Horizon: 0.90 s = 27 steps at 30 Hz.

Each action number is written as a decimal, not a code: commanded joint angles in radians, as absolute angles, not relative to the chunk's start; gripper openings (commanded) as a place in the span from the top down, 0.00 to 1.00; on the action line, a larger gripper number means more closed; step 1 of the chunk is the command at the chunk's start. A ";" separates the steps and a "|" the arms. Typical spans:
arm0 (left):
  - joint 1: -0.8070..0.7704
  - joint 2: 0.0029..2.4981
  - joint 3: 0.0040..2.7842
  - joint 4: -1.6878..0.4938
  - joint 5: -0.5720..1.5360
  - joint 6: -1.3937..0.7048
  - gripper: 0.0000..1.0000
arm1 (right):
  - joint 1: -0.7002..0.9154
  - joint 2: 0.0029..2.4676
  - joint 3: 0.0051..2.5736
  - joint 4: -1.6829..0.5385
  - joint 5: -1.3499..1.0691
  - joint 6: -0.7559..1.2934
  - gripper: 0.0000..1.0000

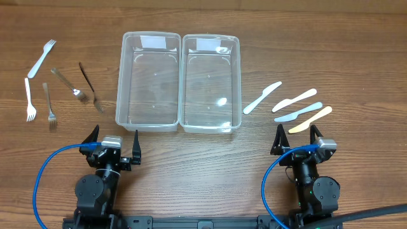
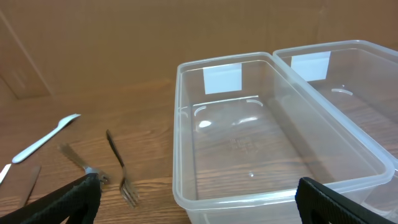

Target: Pack container

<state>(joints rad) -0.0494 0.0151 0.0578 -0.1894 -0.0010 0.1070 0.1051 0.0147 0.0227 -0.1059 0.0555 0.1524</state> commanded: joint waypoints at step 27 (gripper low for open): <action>-0.039 0.005 0.052 -0.111 -0.077 0.181 0.00 | 0.101 0.016 0.031 -0.107 0.042 0.288 0.00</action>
<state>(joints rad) -0.0494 0.0151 0.0532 -0.1341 -0.0483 0.1844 0.1055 0.0154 0.0231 -0.1070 0.0490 0.1925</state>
